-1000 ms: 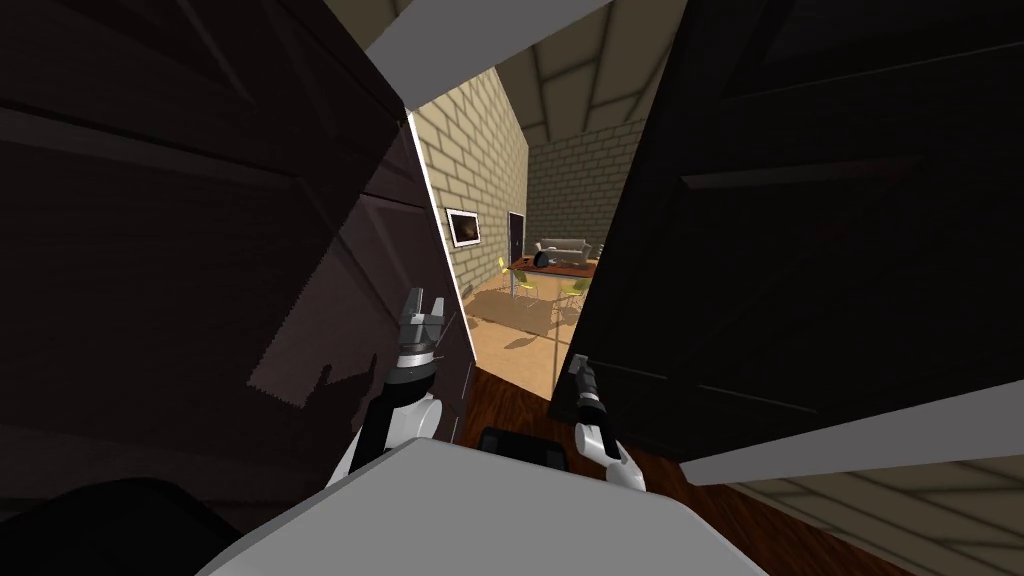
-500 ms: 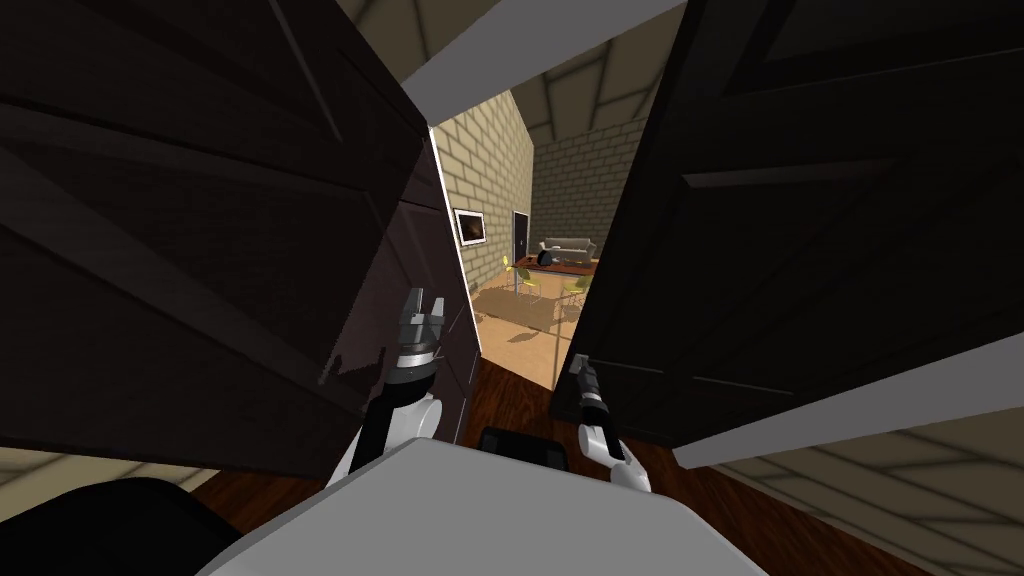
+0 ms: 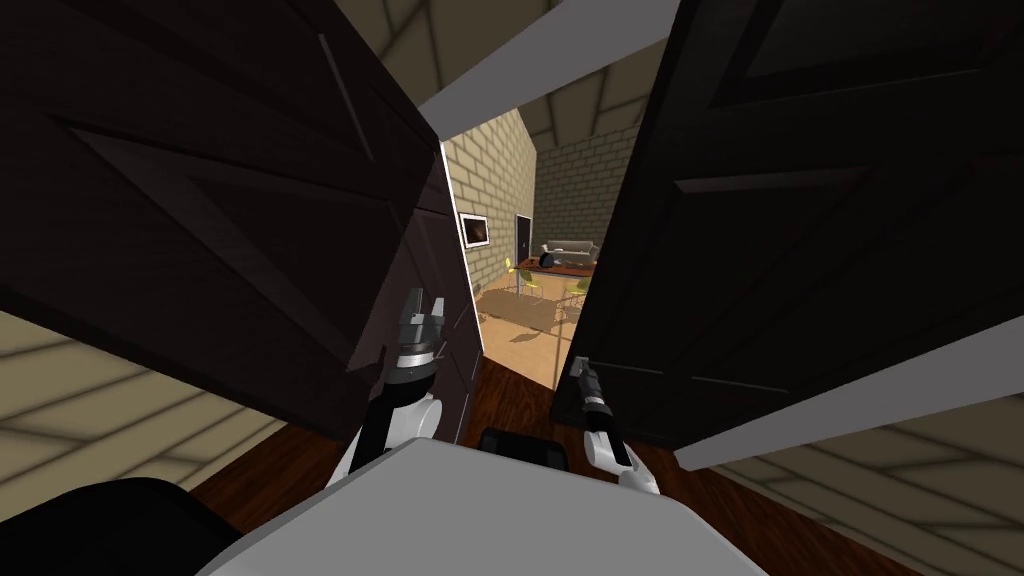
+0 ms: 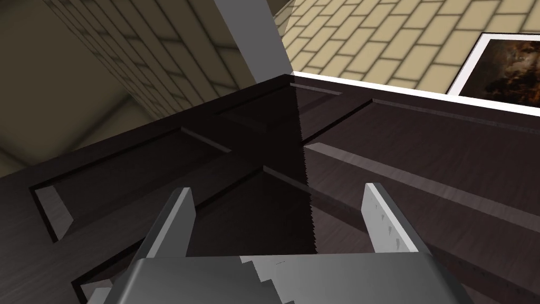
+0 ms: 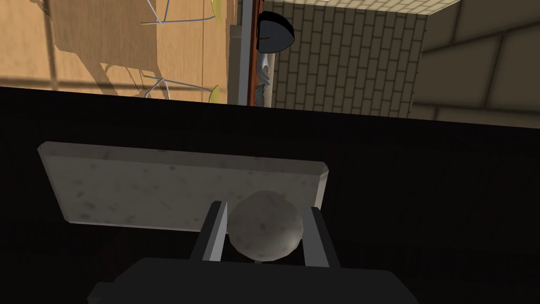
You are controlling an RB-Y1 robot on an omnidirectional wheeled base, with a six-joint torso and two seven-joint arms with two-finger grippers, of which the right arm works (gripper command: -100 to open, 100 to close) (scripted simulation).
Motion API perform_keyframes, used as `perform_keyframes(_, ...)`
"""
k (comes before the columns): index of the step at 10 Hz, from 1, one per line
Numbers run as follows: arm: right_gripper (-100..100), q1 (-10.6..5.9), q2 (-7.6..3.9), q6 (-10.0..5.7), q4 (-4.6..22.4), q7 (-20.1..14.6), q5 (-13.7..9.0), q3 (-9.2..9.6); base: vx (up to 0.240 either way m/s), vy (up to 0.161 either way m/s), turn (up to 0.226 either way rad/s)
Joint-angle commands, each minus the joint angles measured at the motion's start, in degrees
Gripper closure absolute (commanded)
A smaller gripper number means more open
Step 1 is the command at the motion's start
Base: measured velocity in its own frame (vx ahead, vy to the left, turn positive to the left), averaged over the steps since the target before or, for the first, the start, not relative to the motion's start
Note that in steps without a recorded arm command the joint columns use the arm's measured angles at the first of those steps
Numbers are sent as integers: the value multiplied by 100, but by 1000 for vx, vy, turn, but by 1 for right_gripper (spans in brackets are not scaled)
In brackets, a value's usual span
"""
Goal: Pull the door open
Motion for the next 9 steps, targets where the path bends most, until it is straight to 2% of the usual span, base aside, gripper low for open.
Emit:
perform_keyframes(1,100,-81,-80,-80,38,-101,29,10,150,32,84)
perform_keyframes(2,100,-13,-48,-20,38,-63,22,17,71,10,9)
perform_keyframes(3,100,9,-178,-106,58,-209,21,48,-100,-30,95)
perform_keyframes(4,100,22,-219,-130,66,-253,21,60,-189,-52,118)
perform_keyframes(6,100,90,-423,-244,106,-472,21,120,-185,-10,153)
perform_keyframes(7,100,90,-423,-244,106,-472,21,120,-140,12,42)
perform_keyframes(8,100,129,-541,-310,129,-600,21,155,-144,4,128)
perform_keyframes(9,100,149,-602,-345,141,-666,21,173,-144,-9,144)
